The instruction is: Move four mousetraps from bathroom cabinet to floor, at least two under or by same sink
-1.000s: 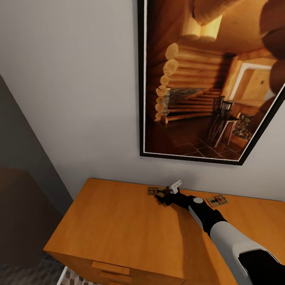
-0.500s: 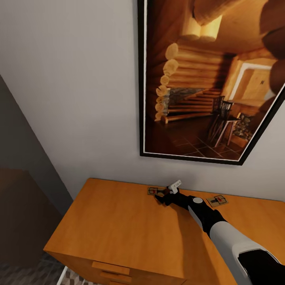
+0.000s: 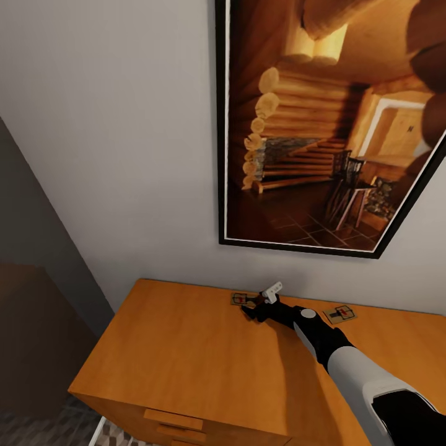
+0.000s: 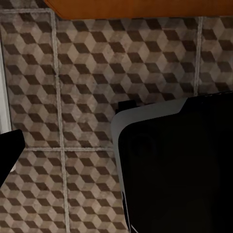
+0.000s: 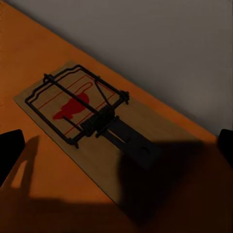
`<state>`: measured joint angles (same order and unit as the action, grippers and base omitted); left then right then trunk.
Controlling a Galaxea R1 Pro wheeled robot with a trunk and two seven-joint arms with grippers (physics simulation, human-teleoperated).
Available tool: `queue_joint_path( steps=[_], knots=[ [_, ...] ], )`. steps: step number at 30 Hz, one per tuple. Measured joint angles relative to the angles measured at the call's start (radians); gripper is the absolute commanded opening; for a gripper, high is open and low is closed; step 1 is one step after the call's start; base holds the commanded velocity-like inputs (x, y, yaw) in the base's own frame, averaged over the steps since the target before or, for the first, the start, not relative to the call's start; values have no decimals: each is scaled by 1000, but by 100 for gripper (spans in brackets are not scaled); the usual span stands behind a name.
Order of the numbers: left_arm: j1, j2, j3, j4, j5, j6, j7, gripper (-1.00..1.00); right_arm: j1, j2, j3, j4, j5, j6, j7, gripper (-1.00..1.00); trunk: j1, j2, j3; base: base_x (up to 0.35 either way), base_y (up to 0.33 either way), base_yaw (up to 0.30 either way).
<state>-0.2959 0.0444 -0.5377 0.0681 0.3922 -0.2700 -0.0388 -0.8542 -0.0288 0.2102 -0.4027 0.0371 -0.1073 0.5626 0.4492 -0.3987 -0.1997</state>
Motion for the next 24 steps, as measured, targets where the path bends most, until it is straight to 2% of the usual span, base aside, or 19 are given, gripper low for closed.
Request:
queue_joint_path(
  steps=[8,24],
  knots=[
    [0,0,0,0,-1,0,0,100,0,1,38,-7,0,0,0,100,0,0,0,0,0,0],
    [0,0,0,0,-1,0,0,100,0,2,47,-8,0,-1,1,100,0,0,0,0,0,0]
  ],
)
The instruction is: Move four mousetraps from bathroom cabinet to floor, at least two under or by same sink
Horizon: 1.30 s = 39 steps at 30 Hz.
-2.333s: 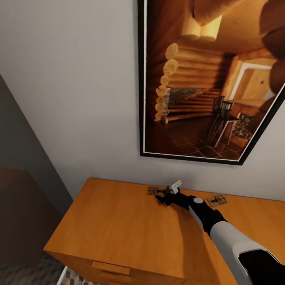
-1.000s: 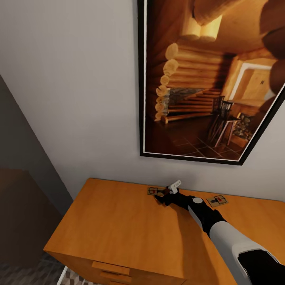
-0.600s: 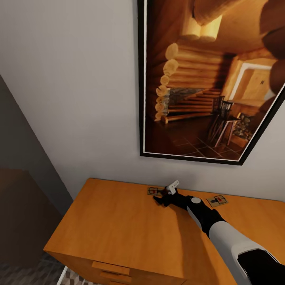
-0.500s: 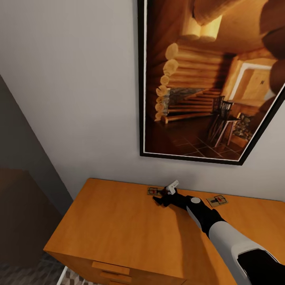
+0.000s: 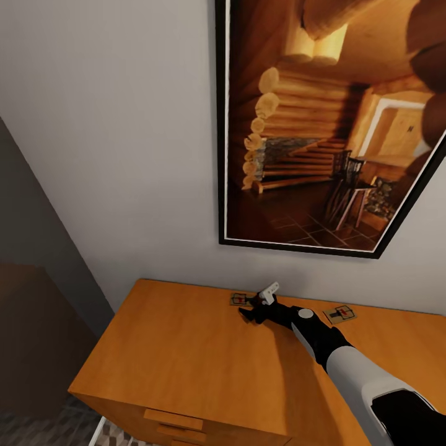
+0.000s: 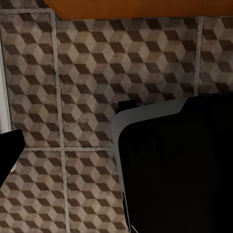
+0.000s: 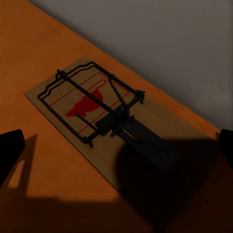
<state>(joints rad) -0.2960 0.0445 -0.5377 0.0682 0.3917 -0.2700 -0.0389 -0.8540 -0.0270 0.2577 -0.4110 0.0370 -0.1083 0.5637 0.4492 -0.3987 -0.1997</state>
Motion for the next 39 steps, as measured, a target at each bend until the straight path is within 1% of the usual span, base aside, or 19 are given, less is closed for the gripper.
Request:
queue_joint_path(
  steps=[39],
  knots=[
    [0,-1,0,0,-1,0,0,100,0,6,2,2,-1,-1,1,100,0,0,0,0,0,0]
  ],
)
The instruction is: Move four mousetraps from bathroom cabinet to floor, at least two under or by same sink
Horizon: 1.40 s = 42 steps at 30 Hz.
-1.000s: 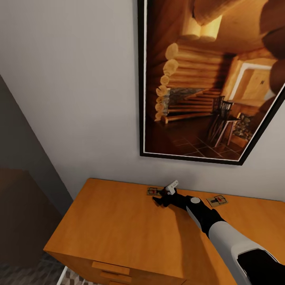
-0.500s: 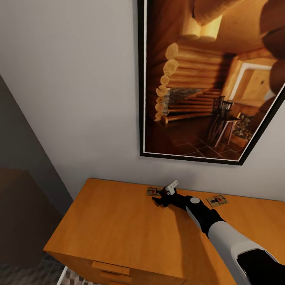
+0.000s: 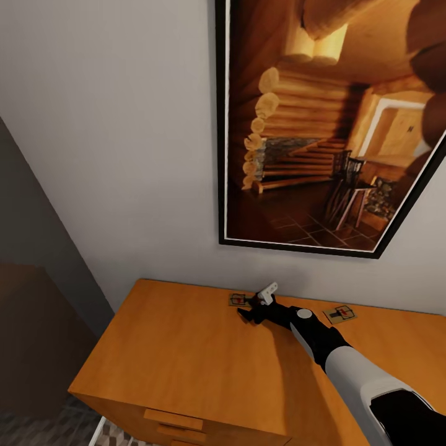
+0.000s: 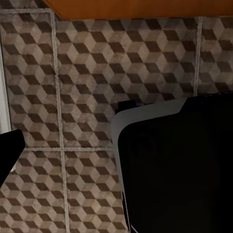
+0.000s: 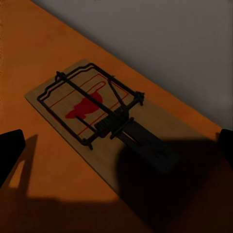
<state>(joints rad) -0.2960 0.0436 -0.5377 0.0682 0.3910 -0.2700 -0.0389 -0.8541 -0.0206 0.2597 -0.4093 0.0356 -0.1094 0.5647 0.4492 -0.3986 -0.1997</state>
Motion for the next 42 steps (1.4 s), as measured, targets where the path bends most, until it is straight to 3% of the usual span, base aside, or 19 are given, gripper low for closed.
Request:
queue_joint_path(
  steps=[42],
  knots=[
    [0,0,0,0,1,0,0,100,0,-7,0,2,1,-11,-1,100,0,0,0,0,0,0]
  ],
)
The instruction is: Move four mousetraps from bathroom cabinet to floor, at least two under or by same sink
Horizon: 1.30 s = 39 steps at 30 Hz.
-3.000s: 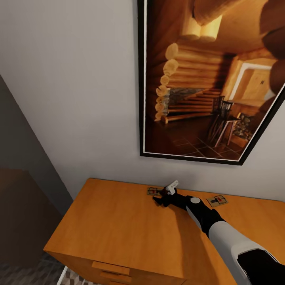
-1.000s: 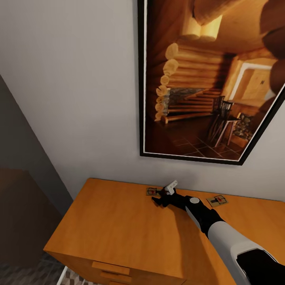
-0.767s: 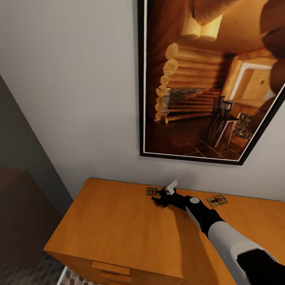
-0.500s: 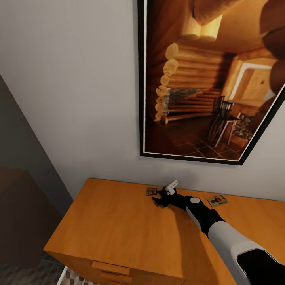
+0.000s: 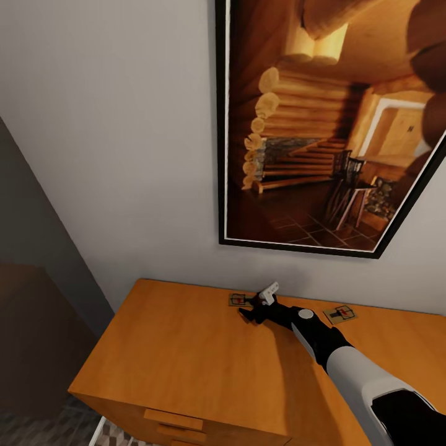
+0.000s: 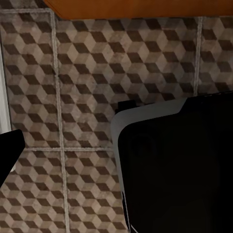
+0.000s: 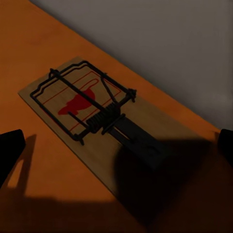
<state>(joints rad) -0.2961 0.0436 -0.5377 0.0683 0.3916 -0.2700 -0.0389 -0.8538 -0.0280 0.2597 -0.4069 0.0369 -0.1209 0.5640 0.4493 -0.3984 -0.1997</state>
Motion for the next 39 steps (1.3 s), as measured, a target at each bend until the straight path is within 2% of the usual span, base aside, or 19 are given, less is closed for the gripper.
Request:
queue_joint_path(
  steps=[39],
  knots=[
    [0,0,0,0,0,-2,0,100,0,1,-2,7,-1,-10,0,100,0,0,0,3,0,0]
  ],
)
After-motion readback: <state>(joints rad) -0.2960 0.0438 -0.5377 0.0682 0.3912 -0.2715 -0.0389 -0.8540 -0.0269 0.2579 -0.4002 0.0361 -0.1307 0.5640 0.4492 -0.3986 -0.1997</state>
